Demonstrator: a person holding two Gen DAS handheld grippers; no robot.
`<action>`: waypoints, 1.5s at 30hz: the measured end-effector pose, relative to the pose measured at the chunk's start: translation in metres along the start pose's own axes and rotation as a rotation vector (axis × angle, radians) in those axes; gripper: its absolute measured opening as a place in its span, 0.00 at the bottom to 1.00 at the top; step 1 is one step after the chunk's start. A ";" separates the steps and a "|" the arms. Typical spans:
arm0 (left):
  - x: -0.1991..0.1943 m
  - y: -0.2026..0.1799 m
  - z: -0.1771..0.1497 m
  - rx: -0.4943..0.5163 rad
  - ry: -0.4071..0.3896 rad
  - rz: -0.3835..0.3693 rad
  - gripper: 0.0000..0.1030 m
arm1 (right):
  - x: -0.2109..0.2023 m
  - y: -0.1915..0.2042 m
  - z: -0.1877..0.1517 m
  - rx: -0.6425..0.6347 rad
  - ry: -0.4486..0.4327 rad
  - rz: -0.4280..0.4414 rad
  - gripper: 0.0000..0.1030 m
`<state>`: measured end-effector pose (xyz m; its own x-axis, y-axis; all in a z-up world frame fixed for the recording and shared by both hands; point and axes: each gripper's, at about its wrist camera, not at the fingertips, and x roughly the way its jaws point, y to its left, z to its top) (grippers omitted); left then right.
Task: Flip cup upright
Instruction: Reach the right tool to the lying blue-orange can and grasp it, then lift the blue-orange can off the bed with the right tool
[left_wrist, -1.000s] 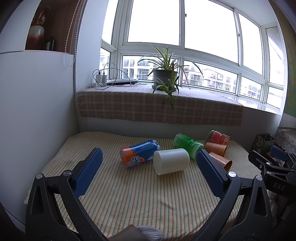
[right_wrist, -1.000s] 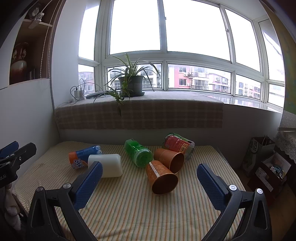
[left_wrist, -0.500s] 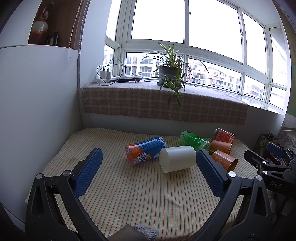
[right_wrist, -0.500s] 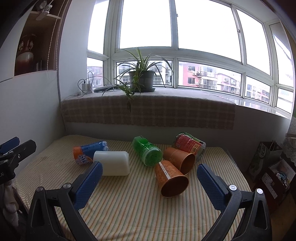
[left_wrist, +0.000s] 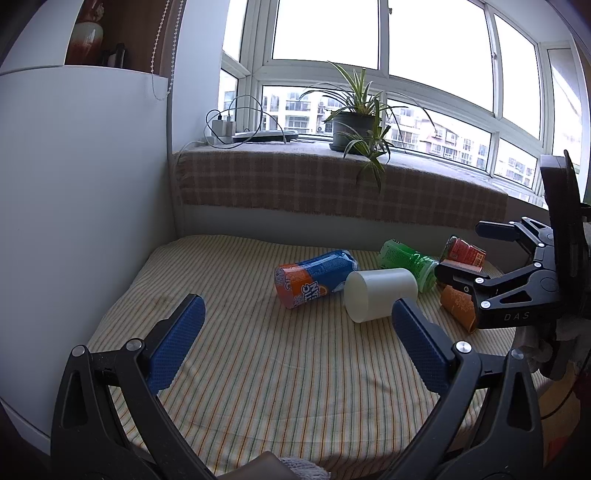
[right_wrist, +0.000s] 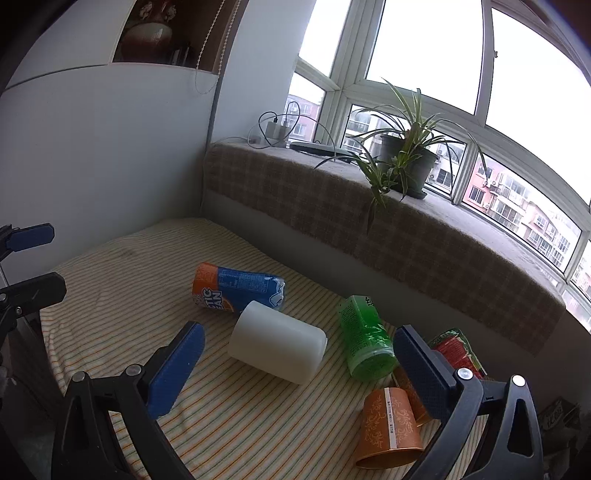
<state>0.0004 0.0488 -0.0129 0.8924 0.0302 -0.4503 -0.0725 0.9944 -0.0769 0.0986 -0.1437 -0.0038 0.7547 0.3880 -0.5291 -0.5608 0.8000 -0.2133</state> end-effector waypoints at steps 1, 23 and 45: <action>0.000 0.001 -0.001 0.001 0.004 0.001 1.00 | 0.009 0.002 0.005 -0.034 0.022 0.030 1.00; 0.012 0.041 -0.008 -0.076 0.050 0.044 1.00 | 0.169 0.080 0.063 -0.703 0.467 0.339 0.98; 0.020 0.082 -0.009 -0.157 0.051 0.114 1.00 | 0.265 0.125 0.050 -0.961 0.648 0.332 0.75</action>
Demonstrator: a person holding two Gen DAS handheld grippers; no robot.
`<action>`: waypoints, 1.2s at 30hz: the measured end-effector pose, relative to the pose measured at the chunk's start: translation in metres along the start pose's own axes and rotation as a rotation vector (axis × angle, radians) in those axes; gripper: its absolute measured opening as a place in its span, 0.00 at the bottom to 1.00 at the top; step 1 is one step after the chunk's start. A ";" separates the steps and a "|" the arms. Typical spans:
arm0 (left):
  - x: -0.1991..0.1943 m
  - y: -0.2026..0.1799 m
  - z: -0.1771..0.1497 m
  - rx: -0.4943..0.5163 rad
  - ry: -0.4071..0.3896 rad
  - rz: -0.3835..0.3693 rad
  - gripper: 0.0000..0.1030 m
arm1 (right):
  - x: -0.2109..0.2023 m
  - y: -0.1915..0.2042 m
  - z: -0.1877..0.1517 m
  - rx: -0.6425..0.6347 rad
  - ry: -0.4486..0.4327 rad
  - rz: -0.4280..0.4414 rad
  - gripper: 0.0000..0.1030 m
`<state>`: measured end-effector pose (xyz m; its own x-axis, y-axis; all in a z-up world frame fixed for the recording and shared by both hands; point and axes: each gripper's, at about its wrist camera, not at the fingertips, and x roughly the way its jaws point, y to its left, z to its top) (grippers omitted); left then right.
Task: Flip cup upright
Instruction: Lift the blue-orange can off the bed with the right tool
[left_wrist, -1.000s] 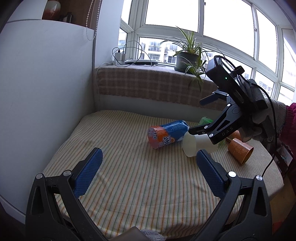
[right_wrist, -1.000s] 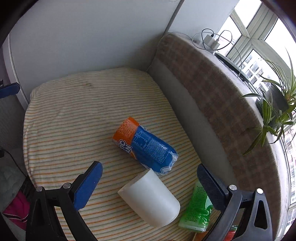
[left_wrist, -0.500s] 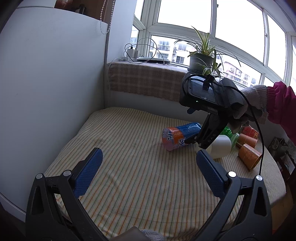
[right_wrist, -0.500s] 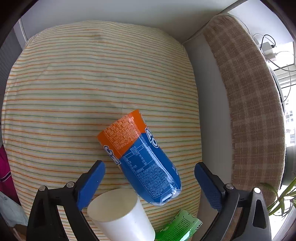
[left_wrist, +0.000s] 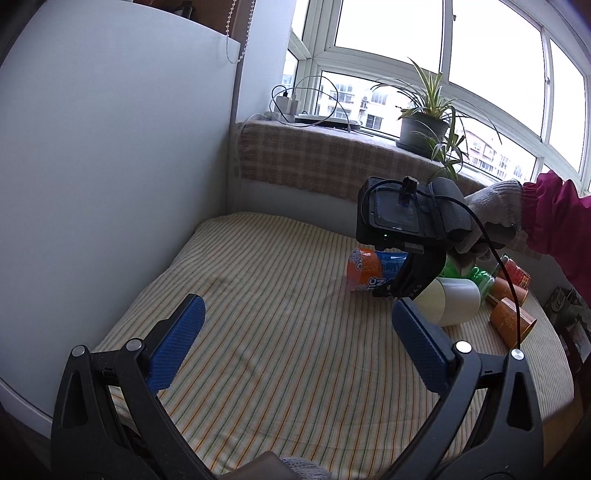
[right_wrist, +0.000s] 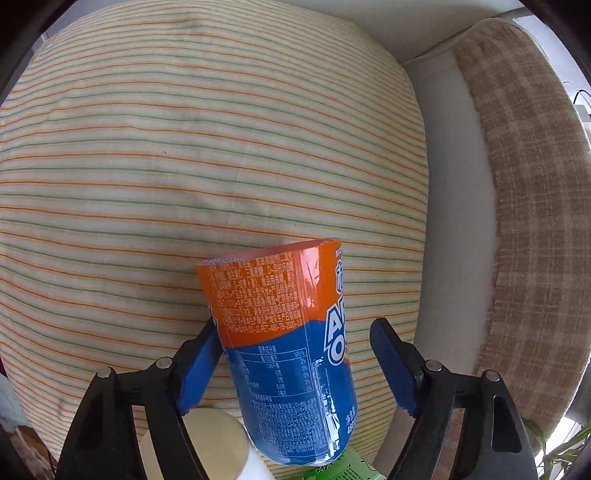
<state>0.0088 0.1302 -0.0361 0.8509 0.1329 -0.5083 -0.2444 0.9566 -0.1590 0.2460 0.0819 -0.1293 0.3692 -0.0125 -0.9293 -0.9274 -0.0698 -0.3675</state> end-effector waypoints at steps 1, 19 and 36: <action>0.000 0.002 0.000 -0.001 -0.001 0.002 1.00 | 0.002 -0.002 0.000 0.003 0.003 0.002 0.73; -0.008 -0.004 0.003 0.009 -0.023 0.009 1.00 | -0.071 -0.048 -0.032 0.295 -0.246 -0.054 0.57; -0.011 -0.024 0.001 0.007 0.045 -0.096 1.00 | -0.140 -0.004 -0.156 0.972 -0.577 0.145 0.58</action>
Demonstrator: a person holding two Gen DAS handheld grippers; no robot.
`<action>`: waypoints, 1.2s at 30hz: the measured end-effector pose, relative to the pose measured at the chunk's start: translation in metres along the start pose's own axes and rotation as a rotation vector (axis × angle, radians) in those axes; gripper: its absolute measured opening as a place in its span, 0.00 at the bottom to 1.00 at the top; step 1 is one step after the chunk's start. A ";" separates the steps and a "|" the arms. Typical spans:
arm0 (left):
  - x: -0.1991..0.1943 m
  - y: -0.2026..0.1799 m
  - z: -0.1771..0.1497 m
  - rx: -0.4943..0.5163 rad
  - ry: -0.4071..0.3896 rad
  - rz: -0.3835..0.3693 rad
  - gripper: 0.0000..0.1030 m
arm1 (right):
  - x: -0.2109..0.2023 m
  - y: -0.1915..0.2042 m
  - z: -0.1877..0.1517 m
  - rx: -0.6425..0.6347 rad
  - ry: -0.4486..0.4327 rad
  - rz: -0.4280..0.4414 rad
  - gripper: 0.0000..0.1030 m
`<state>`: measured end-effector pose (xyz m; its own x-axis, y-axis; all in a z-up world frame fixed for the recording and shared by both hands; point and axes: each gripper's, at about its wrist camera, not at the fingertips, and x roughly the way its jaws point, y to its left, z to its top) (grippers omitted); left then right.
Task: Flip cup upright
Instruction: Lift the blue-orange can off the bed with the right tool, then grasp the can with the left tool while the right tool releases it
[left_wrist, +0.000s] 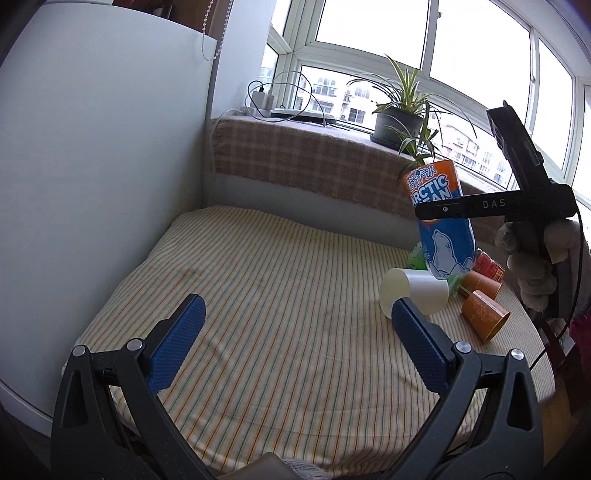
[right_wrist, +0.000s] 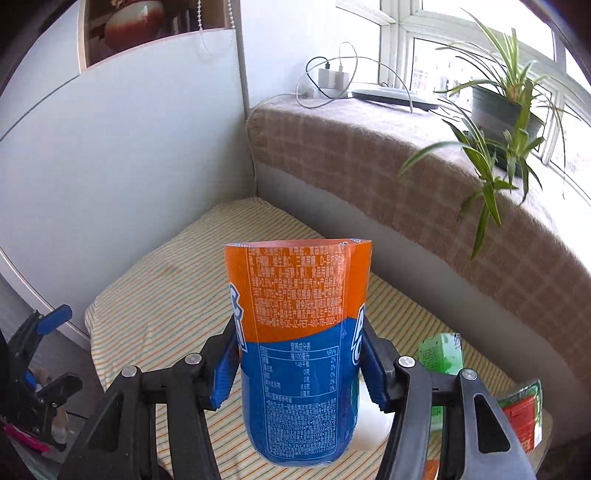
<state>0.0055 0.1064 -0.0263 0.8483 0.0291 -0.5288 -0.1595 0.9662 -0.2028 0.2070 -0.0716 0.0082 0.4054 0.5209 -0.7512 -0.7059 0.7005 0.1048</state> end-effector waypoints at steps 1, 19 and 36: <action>0.001 -0.002 0.000 -0.001 0.009 -0.014 1.00 | -0.005 -0.005 -0.009 0.059 0.004 0.028 0.58; 0.028 -0.057 -0.011 0.011 0.194 -0.230 1.00 | 0.012 -0.067 -0.185 0.691 0.156 0.158 0.59; 0.060 -0.077 -0.014 -0.150 0.445 -0.425 0.94 | -0.010 -0.069 -0.192 0.658 0.055 0.069 0.82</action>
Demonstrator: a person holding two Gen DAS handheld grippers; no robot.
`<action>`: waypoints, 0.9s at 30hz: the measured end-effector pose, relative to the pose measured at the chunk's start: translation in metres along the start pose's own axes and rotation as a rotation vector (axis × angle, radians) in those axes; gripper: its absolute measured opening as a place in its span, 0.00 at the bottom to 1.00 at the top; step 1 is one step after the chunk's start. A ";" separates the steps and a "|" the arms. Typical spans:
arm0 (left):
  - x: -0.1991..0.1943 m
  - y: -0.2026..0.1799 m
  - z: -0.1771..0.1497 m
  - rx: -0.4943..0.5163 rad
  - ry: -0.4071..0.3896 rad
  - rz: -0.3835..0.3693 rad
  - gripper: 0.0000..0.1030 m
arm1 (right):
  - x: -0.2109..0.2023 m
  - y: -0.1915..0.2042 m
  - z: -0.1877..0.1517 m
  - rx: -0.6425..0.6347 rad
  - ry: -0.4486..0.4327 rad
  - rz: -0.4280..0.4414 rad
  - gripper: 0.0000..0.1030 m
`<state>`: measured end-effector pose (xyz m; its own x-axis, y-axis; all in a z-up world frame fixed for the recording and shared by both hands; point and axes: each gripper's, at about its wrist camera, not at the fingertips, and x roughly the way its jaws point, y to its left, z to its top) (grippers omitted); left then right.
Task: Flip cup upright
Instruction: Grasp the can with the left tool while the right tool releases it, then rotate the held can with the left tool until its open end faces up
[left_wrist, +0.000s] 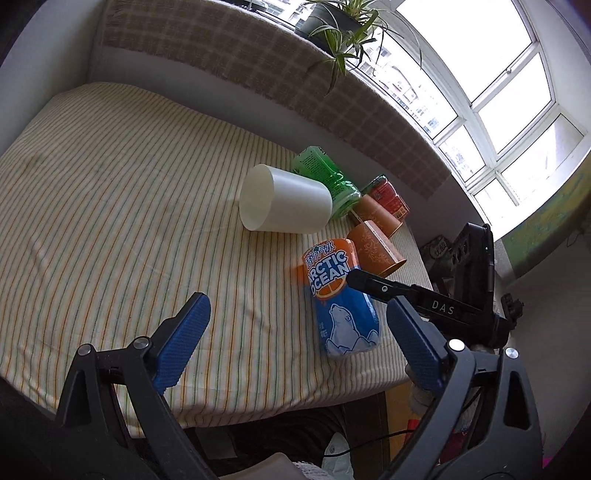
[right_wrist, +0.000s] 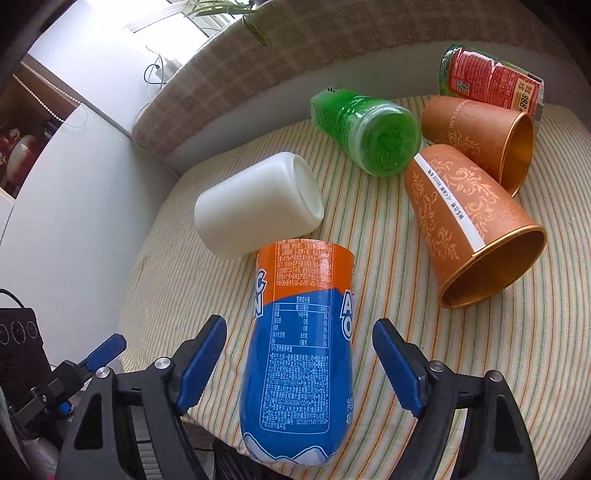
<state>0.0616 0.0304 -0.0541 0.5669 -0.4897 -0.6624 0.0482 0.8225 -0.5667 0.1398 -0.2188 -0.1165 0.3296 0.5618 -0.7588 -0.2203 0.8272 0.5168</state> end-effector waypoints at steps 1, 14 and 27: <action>0.004 -0.002 0.002 -0.007 0.018 -0.014 0.93 | -0.009 0.000 -0.003 -0.010 -0.030 -0.003 0.83; 0.082 -0.019 0.014 -0.170 0.214 -0.096 0.91 | -0.106 -0.036 -0.075 0.041 -0.287 -0.170 0.84; 0.137 -0.027 0.013 -0.199 0.301 -0.051 0.76 | -0.124 -0.065 -0.100 0.108 -0.316 -0.206 0.84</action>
<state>0.1484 -0.0555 -0.1233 0.2993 -0.6159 -0.7288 -0.1082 0.7369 -0.6672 0.0217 -0.3420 -0.0958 0.6267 0.3413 -0.7005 -0.0273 0.9080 0.4180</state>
